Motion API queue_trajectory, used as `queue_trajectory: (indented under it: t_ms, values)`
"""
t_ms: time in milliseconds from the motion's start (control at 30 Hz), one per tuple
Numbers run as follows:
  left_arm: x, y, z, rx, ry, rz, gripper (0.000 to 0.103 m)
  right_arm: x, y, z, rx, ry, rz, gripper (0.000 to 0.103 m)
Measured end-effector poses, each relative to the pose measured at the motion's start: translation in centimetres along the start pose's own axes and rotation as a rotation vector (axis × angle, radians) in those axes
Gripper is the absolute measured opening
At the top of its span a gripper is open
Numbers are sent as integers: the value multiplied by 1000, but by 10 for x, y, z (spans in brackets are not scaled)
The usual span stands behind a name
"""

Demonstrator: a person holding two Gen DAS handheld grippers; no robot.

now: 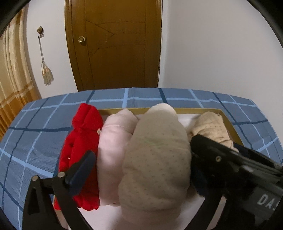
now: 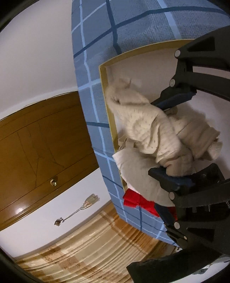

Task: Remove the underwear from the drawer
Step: 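Lower both dotted garments into the tray beside the others and open both tools, then withdraw both open tools up from the tray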

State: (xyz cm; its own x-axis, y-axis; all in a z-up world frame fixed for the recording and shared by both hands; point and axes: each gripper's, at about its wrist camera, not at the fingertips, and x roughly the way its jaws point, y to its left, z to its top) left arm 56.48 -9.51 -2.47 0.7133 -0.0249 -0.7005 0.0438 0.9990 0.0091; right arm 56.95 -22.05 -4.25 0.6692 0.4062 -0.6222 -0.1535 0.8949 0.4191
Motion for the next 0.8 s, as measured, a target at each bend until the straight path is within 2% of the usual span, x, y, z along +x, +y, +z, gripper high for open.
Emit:
queue_trajectory:
  t_ms: [200, 400, 567, 800]
  values:
    - [-4, 0, 2, 30, -49, 32, 102, -15, 2, -1, -17, -93, 3, 69]
    - [-10, -3, 2, 57, -81, 41, 102, -20, 4, 2, -20, -130, -2, 72]
    - [-9, 0, 3, 59, -82, 63, 102, -28, 15, 4, -102, -206, -105, 72]
    - [-11, 4, 3, 42, -86, 57, 102, -52, -4, 6, -11, -330, -103, 72]
